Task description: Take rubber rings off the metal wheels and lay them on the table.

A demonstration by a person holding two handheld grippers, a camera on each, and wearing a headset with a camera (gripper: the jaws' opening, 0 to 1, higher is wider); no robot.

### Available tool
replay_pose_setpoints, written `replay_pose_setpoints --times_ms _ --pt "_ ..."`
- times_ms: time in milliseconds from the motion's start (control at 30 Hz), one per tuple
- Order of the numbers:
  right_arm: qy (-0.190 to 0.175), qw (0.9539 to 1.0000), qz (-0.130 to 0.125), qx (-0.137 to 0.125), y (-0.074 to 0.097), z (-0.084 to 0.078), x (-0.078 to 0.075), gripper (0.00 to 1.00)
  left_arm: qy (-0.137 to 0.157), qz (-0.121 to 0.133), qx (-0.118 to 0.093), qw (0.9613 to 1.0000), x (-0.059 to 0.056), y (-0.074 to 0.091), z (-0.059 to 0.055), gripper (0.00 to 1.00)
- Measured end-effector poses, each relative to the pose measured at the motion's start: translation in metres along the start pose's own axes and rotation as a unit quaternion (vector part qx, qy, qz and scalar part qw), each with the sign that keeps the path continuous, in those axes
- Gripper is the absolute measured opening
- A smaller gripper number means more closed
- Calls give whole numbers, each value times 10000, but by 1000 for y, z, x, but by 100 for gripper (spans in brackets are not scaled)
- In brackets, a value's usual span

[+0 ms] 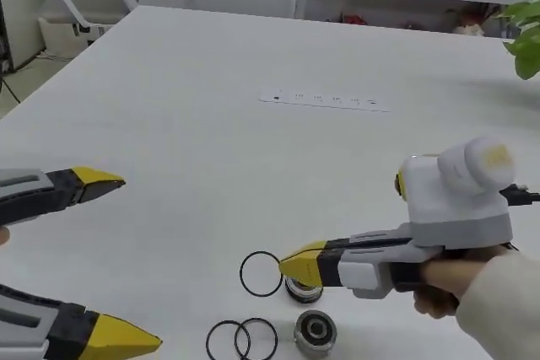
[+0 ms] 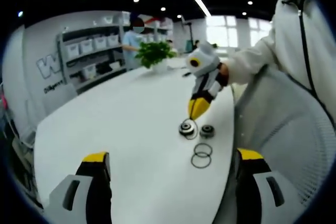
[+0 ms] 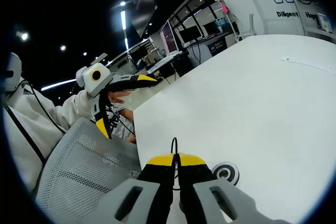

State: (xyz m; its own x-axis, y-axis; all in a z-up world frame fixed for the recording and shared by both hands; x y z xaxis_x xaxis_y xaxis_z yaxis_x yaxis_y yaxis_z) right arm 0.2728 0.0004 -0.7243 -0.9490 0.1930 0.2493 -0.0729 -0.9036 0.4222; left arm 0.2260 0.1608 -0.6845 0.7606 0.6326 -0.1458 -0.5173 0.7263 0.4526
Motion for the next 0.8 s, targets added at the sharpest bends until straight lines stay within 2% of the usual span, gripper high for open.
replay_pose_setpoints --times_ms 333,500,800 --pt "-80 9994 256 223 -12 -13 9 0 236 79 37 9997 -5 7 -19 100" --pt "-97 9988 357 330 -17 -18 15 0 339 121 -45 9993 -4 9 -21 100" --pt "-313 9976 423 441 -24 -29 17 0 470 152 -13 9988 -4 10 -32 100"
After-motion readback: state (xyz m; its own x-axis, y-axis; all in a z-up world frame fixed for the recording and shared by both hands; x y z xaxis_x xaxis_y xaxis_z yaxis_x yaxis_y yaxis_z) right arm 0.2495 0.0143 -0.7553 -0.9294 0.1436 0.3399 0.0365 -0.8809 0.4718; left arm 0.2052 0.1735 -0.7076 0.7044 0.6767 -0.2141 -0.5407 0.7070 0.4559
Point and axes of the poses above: the centre of the closed fingertips' face, and the gripper's own axes: y roughly backward along the fingers, x roughly to its left, z roughly out of its top, the point moved 4 cm from there along y, roughly backward along the fingers, and after that the axes turned 15 degrees about y, right-handed, at the moved point
